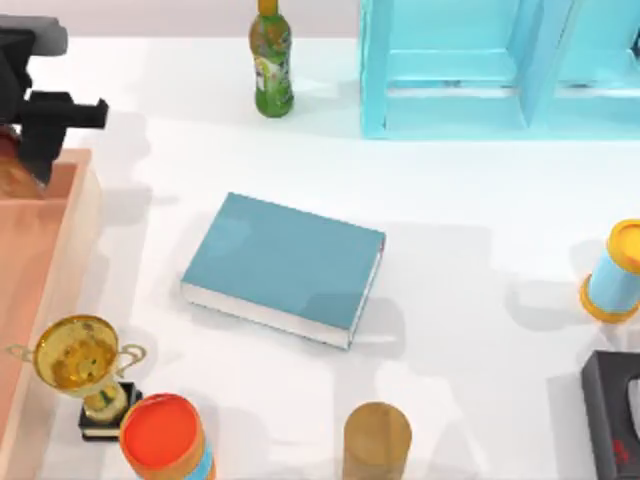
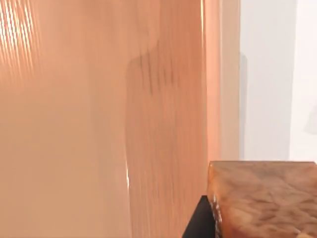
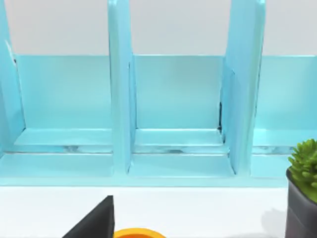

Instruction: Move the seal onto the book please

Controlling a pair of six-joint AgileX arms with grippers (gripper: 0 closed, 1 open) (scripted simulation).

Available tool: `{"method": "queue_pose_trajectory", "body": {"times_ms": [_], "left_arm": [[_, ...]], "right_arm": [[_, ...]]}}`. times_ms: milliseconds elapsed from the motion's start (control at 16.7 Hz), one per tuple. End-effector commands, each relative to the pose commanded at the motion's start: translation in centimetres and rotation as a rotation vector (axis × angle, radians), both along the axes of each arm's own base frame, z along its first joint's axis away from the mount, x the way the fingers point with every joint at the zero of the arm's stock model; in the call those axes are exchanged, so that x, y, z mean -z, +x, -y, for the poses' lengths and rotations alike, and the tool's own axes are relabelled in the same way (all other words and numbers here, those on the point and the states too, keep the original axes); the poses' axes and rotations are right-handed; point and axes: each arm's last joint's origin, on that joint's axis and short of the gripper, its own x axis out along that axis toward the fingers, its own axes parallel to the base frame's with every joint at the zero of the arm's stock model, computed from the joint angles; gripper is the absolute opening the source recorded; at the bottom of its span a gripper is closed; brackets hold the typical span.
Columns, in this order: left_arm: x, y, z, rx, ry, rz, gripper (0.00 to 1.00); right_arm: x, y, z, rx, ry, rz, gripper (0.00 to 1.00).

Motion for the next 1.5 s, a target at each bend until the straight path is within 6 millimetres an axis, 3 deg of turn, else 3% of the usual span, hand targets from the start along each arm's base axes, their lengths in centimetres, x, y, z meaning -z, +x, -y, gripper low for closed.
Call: {"method": "queue_pose_trajectory", "body": {"times_ms": [360, 660, 780, 900, 1080, 1320, 1500], "left_arm": [[-1.3, -1.7, 2.5, -0.056, -0.010, -0.120, 0.00], [-1.1, -1.6, 2.4, -0.059, -0.010, -0.124, 0.00], [-0.6, -0.9, 3.6, -0.067, -0.010, -0.125, 0.00], [0.5, 0.3, 6.2, -0.071, -0.009, -0.128, 0.00], [3.0, 1.8, 11.7, -0.067, -0.008, -0.129, 0.00], [6.6, 2.0, 19.2, -0.059, -0.011, -0.125, 0.00], [7.6, 1.8, 21.1, -0.058, -0.012, -0.124, 0.00]], "right_arm": [[0.0, 0.0, 0.0, 0.000, 0.000, 0.000, 1.00], [0.0, 0.0, 0.0, 0.000, 0.000, 0.000, 1.00], [0.0, 0.0, 0.0, 0.000, 0.000, 0.000, 1.00], [0.0, 0.0, 0.0, 0.000, 0.000, 0.000, 1.00], [0.0, 0.0, 0.0, 0.000, 0.000, 0.000, 1.00], [0.0, 0.0, 0.0, 0.000, 0.000, 0.000, 1.00], [0.0, 0.0, 0.0, 0.000, 0.000, 0.000, 1.00]]}}
